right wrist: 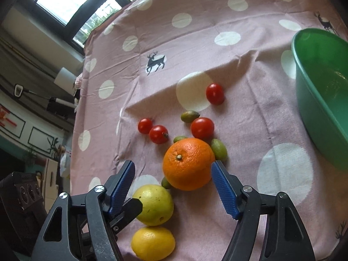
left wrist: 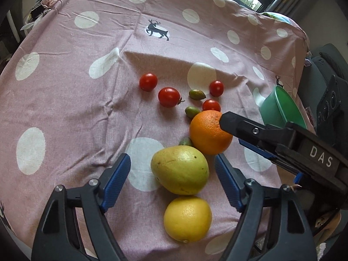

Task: Organize fruits
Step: 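Move the right gripper onto the large yellow-green pear and close it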

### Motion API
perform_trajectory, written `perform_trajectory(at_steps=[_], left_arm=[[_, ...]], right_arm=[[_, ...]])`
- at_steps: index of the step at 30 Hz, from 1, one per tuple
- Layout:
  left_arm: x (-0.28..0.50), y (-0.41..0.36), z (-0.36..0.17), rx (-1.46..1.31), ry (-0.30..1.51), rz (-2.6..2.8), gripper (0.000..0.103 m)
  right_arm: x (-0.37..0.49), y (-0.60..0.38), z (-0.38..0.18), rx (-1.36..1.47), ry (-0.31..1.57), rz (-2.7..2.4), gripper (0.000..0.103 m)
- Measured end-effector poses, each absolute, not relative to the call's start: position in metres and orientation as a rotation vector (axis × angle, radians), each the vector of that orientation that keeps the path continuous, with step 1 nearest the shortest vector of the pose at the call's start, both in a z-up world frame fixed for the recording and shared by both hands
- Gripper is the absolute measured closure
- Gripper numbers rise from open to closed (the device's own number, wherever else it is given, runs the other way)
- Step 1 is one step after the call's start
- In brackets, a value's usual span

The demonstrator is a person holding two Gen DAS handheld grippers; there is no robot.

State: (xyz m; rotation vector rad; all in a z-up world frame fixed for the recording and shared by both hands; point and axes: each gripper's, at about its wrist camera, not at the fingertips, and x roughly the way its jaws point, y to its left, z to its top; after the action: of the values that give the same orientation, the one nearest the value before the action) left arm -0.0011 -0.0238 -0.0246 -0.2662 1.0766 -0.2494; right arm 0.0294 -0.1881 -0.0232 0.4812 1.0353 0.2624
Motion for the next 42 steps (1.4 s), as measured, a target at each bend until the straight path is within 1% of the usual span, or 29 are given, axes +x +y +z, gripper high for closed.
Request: perform_trajectory(at_steps=[14,28,30,37,42], left_arm=[[-0.009,-0.031,-0.036,-0.222,1.128,-0.243,0.024],[-0.004,-0.035,-0.047,-0.232,1.161,-0.266,0.027],[-0.004,-0.036,-0.047,-0.23,1.16,-0.271,0.028],[-0.001,-0.04,-0.054,-0.25,1.175,-0.287,0.036],[0.0,-0.04,-0.055,-0.259,1.171,-0.293,0.036]], right_arm=[[0.027,-0.183,-0.041,0.582,1.142,0.37,0.029],[0.027,-0.161,-0.061,0.557,1.216,0.399,0.029],[0.028,-0.16,-0.064,0.558,1.226,0.404,0.036],[0.032,-0.154,-0.069,0.573,1.252,0.442,0.038],[0.033,-0.155,-0.07,0.587,1.25,0.441,0.04]])
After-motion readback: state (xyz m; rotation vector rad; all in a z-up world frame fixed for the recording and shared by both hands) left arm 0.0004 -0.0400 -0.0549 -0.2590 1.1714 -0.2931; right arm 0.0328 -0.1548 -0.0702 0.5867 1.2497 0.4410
